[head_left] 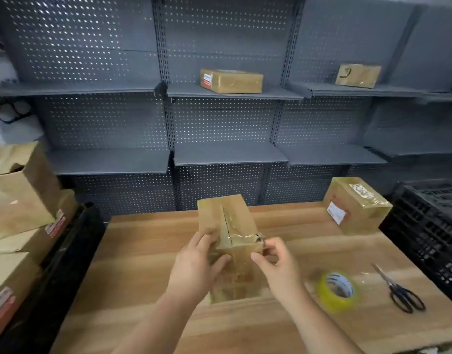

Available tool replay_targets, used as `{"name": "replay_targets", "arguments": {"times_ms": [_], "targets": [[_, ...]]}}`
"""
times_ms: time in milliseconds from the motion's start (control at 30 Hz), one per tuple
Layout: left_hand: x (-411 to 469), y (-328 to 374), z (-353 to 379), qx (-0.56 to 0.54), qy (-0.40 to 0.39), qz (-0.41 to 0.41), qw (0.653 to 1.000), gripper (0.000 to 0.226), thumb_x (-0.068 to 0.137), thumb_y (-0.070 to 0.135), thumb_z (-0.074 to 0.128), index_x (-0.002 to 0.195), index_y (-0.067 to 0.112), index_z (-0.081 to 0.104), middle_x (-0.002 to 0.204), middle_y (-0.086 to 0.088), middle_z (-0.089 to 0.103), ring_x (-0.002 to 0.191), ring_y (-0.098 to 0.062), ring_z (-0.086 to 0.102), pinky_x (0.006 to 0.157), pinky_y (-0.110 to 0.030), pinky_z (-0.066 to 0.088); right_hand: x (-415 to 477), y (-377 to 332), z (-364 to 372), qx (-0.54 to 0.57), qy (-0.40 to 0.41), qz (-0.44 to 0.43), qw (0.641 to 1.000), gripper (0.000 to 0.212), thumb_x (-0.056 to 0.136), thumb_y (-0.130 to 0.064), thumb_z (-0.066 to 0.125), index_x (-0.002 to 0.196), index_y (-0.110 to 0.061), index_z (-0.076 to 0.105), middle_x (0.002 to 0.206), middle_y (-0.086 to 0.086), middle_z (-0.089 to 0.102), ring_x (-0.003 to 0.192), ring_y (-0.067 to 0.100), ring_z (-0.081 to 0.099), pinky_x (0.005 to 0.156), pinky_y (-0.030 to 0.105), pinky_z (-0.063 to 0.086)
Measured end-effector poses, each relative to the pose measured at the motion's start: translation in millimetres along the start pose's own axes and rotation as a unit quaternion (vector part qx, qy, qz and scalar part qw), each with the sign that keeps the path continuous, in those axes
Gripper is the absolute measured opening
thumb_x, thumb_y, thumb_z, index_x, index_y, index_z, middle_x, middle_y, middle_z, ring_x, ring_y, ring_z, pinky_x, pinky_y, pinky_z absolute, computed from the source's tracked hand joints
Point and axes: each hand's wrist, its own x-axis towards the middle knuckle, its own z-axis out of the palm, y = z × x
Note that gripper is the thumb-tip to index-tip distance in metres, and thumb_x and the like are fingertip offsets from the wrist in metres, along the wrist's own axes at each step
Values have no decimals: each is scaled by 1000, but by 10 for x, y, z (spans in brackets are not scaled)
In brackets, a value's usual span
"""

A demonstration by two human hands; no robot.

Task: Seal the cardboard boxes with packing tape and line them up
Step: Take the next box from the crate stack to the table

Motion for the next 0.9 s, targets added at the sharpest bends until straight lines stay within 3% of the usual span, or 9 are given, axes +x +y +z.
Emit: {"name": "replay_targets", "arguments": {"times_ms": [133,333,433,500,600,667,767,833,900], "targets": [[245,435,736,-67,-62,-10,996,44,82,37,74,120,22,59,132,24,46,103,4,58,94,-23,49,253,547,-648,1,-1,47,999,20,83,-18,76,91,-25,60,95,0,66,83,5,62,67,15,44],[555,812,1710,-83,-78,-42,993,44,80,32,77,120,24,58,120,36,40,100,0,60,89,-28,51,769,1232,-1247,1,-20,94,995,25,81,-16,77,81,-29,57,94,4,65,71,-4,59,64,11,43],[578,784,1988,-76,-62,-57,993,49,75,29,82,119,20,61,122,34,41,100,-3,59,85,-27,51,934,1406,-1303,-9,-56,103,993,27,83,-16,76,81,-29,52,94,-1,64,70,-10,58,66,10,41],[603,787,2067,-69,-55,-72,993,48,74,29,83,116,20,63,121,33,41,97,-2,58,82,-23,48,1006,1525,-1306,-14,-62,100,993,33,81,-18,78,74,-35,50,90,-3,65,74,-4,60,66,11,42],[573,710,2194,-52,-62,-70,994,46,72,25,84,112,20,63,120,32,42,92,0,60,77,-25,52,1030,1746,-1246,-13,-66,113,991,31,78,-14,80,73,-26,52,81,0,63,71,8,57,64,15,40],[492,615,2274,-47,-61,-70,995,45,71,22,84,109,20,61,123,27,43,93,-8,61,76,-34,55,993,1857,-1191,-6,-80,129,988,28,80,-13,79,74,-21,53,76,-4,62,68,5,55,63,15,39],[419,558,2349,-47,-50,-73,995,45,72,20,82,109,21,56,128,24,41,95,-12,61,75,-37,56,977,1936,-1128,25,-87,138,986,26,82,-13,78,76,-22,54,71,-10,65,65,-6,57,63,13,39],[431,565,2373,-17,-52,-71,996,44,73,28,78,109,23,53,129,21,40,99,-17,60,80,-40,54,1006,1958,-1116,40,-91,143,985,25,81,-14,79,78,-23,56,72,-13,67,68,-7,58,66,15,41],[437,553,2389,82,-41,-46,995,40,74,43,70,105,22,55,129,12,46,117,-26,54,102,-47,40,1037,1962,-1138,53,-99,148,983,23,80,-15,80,81,-23,58,80,-11,69,76,-2,62,70,18,44]]}}
